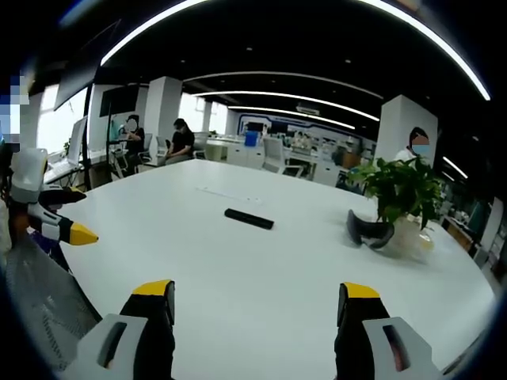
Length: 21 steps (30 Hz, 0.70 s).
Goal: Press the specified remote control buttons in sequence, fully releasing each button before pressing the next.
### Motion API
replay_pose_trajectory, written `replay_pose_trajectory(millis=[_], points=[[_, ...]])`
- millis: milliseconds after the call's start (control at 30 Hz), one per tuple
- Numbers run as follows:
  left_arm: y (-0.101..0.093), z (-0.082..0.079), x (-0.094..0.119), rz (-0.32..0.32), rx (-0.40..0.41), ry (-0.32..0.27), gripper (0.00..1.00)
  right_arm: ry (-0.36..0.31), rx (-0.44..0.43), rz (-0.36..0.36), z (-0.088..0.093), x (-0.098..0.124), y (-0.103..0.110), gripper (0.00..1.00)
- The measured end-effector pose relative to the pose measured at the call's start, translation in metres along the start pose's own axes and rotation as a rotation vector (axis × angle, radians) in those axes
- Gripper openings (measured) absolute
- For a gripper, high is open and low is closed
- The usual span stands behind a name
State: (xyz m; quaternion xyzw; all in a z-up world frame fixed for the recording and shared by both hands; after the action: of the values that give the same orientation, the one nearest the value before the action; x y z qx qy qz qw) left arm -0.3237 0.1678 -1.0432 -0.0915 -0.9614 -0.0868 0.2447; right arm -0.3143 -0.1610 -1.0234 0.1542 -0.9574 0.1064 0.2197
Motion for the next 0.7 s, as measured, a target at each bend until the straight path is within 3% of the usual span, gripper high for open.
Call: replay_pose_trajectory(millis=[700], points=[[0.0029, -0.0048, 0.0022, -0.029, -0.001, -0.015, 0.98, -0.032, -0.022, -0.016, -0.0027, 0.0036, -0.0009, 0.8]])
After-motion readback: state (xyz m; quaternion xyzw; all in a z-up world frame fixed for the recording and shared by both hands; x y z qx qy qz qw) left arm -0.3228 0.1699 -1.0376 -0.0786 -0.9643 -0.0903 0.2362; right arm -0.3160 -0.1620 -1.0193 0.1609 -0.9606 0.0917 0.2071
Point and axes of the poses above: the point that each gripper's makers call its tool centre point, and the gripper's own axes: x roughly backward along the fingers, y roughly to its left, z roughly out of its underside, the point moved 9 cm from there along x, roughly backward along the fingers, and after that the axes turned 3 degrees about y, right-handed, at the moved point
